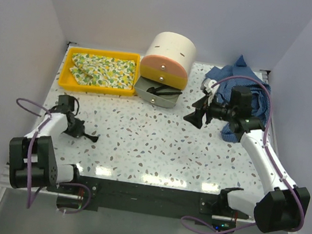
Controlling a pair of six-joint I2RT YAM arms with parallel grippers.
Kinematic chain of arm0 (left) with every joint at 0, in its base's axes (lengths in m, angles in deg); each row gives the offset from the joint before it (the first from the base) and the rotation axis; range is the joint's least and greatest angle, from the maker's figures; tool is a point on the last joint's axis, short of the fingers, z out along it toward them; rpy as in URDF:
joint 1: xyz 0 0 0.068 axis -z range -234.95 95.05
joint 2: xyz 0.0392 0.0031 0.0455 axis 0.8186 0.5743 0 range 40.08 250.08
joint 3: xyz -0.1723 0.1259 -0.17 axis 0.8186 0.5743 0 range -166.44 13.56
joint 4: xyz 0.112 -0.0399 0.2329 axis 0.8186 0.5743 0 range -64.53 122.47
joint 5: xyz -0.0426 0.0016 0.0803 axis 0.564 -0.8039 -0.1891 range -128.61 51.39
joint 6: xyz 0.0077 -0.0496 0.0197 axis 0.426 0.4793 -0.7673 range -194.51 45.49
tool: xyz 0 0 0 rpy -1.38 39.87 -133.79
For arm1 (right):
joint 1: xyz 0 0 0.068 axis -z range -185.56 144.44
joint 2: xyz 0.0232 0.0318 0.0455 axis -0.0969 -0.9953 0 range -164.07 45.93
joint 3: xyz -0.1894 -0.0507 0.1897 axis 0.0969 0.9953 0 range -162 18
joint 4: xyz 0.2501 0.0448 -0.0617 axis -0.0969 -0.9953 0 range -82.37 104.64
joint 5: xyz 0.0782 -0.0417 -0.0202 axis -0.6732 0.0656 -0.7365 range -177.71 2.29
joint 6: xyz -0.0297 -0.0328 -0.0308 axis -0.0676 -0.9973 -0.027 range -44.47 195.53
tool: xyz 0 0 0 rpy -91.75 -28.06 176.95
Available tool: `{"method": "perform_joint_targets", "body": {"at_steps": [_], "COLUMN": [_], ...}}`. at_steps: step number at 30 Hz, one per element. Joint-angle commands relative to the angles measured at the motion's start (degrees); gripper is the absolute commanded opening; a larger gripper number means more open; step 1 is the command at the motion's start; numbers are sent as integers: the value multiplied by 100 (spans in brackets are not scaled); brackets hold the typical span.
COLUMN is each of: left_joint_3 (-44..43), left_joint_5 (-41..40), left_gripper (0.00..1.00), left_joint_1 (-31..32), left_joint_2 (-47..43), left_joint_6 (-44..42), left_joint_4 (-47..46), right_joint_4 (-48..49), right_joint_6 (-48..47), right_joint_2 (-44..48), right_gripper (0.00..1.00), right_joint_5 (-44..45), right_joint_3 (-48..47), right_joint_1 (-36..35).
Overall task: Organize the makeup
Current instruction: Pick up the makeup brush at the corner of the board.
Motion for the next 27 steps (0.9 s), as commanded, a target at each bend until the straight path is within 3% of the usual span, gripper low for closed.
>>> {"method": "perform_joint_targets", "body": {"at_steps": [1,14,20,23,27], "left_joint_3": [-127,-576,-243,-23,-91], "left_joint_5": [681,1041,1664,2244,2641], "left_gripper": [0,0,0,0,0], "left_joint_1": [833,2942,3268,3321,3339], "left_joint_2": [168,36,-480,-1086,-1555], "left_joint_6": [-394,-1625,-2239,-2933,-3986], "left_joint_4": [-443,-574,-1397,-2074,-2228], "right_joint_4": [151,134,143,134,143], "right_joint_6": [37,28,37,37,37], "right_joint_2": [123,131,149,149,158], "right_gripper": [75,75,75,75,75], "right_joint_5": [-138,-156,-174,-191,-209], "right_joint_3": [4,4,4,4,4], "right_joint_1": [44,71,106,115,124]}}
